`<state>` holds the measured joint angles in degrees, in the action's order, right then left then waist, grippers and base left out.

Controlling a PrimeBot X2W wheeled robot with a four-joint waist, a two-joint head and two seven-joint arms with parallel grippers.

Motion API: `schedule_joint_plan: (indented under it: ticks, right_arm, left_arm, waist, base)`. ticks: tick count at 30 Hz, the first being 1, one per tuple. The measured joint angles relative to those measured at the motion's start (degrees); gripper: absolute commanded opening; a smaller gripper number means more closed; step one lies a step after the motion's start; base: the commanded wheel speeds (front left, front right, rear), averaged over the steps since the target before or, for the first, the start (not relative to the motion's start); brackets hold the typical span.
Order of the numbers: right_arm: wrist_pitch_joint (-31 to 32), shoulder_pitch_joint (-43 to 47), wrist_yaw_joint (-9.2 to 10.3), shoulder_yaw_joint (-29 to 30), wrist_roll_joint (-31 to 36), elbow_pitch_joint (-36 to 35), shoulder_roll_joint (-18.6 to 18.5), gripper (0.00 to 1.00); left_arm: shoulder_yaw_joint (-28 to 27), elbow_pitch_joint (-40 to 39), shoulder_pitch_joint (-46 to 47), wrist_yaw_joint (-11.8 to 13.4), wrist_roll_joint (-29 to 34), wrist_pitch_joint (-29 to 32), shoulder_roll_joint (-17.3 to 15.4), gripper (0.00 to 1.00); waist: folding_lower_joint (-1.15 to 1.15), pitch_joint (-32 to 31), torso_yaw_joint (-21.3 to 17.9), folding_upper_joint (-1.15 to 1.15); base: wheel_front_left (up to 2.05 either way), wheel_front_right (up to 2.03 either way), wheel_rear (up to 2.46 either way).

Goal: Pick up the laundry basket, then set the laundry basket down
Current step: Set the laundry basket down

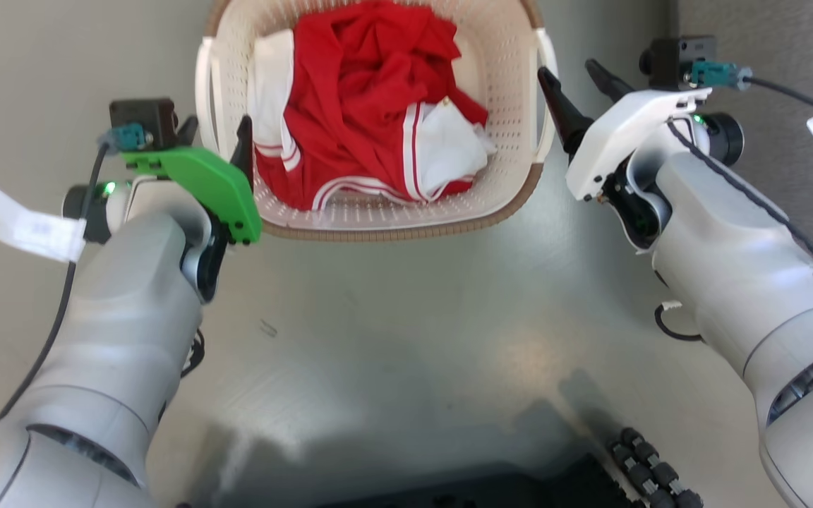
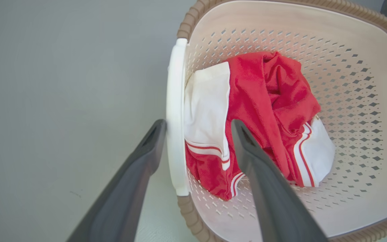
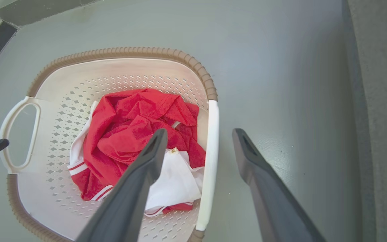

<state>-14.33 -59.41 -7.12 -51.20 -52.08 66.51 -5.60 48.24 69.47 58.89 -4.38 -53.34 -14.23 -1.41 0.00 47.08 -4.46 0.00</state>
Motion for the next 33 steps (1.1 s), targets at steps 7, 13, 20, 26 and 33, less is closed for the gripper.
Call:
schedule_joint_plan:
  ticks: [7, 13, 20, 26, 33]
  right_arm:
    - [0.0, 2.16, 0.0, 1.05, 0.14, -1.46, -0.55, 1.0]
    - [0.0, 4.32, 0.0, 2.99, 1.12, -3.93, -2.25, 1.0]
    - [0.0, 7.02, 0.0, 5.58, 3.56, -7.77, -3.83, 1.0]
    - [0.0, 9.99, 0.0, 8.22, 5.69, -11.23, -4.75, 1.0]
    - [0.0, 14.72, 0.08, 11.36, 8.02, -15.14, -6.45, 1.0]
  left_arm:
    - [0.08, -0.03, -2.11, -0.68, 0.18, -0.02, 0.07, 1.0]
    - [-1.35, -3.32, -3.1, -0.73, 1.0, -0.03, -1.34, 1.0]
    - [-4.2, -7.95, -5.37, -0.9, 2.2, -0.03, -2.63, 1.0]
    - [-7.12, -11.84, -8.99, -0.9, 3.93, -0.03, -3.52, 1.0]
    - [-10.39, -16.88, -13.28, -0.89, 5.84, -0.04, -4.32, 1.0]
  waist:
    - [0.0, -4.23, -0.19, 0.0]
    - [0.0, -9.65, -0.33, 0.0]
    - [0.0, -15.33, -0.26, 0.0]
    - [0.0, -20.25, -0.09, 0.0]
    - [-0.01, -26.03, 0.34, 0.0]
  base:
    - [0.0, 0.0, 0.0]
    - [0.0, 0.0, 0.0]
    - [0.0, 0.0, 0.0]
    - [0.0, 0.0, 0.0]
    - [0.0, 0.0, 0.0]
